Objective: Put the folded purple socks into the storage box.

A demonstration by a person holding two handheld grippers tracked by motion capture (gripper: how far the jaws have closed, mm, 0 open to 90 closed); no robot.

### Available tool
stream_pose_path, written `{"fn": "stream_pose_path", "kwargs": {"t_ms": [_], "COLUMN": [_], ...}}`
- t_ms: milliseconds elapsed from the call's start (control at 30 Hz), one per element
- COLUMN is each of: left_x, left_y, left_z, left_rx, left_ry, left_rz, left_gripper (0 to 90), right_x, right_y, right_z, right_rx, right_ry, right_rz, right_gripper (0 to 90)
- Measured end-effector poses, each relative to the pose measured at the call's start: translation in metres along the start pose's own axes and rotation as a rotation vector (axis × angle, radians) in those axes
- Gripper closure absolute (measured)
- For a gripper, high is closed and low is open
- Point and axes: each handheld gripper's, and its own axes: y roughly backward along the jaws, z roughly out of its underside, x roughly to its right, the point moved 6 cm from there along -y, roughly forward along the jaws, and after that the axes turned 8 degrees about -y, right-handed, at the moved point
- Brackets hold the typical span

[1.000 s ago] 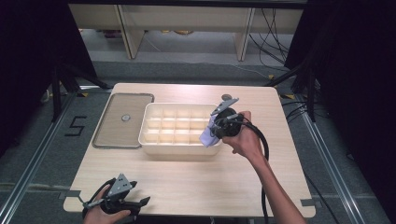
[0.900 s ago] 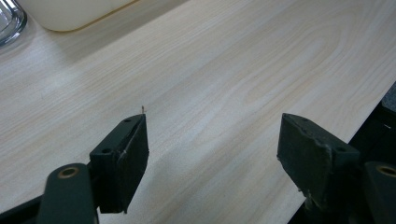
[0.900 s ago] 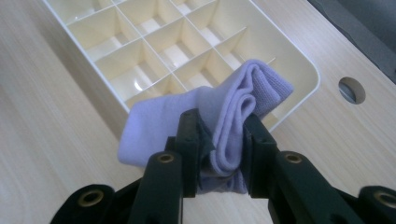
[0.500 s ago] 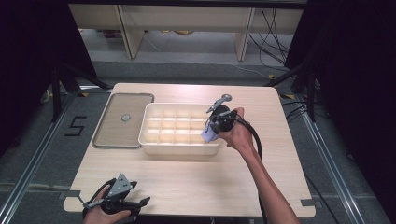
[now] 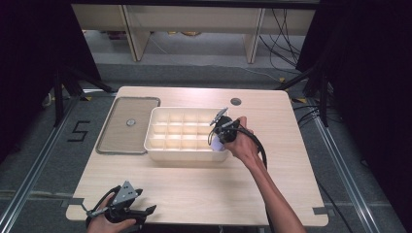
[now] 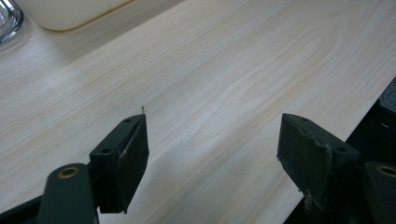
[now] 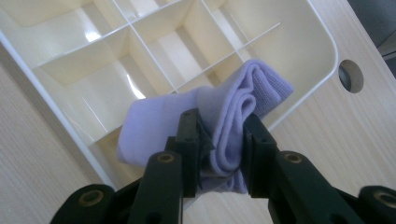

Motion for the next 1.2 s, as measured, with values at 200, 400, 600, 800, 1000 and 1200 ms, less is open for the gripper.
{"fn": "stream_pose_path", "kwargs": {"t_ms": [200,400,600,800,1000,1200], "left_x": [0.0,0.0,0.001,0.003,0.002,0.0], "left_y": [-0.001,-0.001,-0.001,-0.001,-0.001,0.0], "left_z": [0.0,0.0,0.001,0.001,0.003,0.002], "left_rx": [-0.004,-0.002,-0.006,-0.009,-0.016,-0.016], "left_ry": [-0.008,-0.007,-0.006,-0.013,-0.003,-0.009], "left_rz": [0.004,-0.002,0.002,0.007,0.004,-0.003], "left_gripper": [24.4,24.3,24.3,24.4,24.3,24.3], "right_x": [-0.006,-0.008,-0.012,-0.014,-0.021,-0.009], "right_y": [-0.005,-0.011,-0.022,-0.025,-0.028,-0.008], "right_z": [0.001,0.004,0.008,0.01,0.014,0.008], "right_rx": [-0.014,-0.026,-0.071,-0.081,-0.086,-0.004], "right_ry": [0.046,0.083,0.137,0.126,0.078,-0.061], "right_rz": [0.001,0.012,0.021,0.006,-0.052,-0.116], "right_gripper": [72.2,72.1,71.7,71.5,66.5,60.3]}}
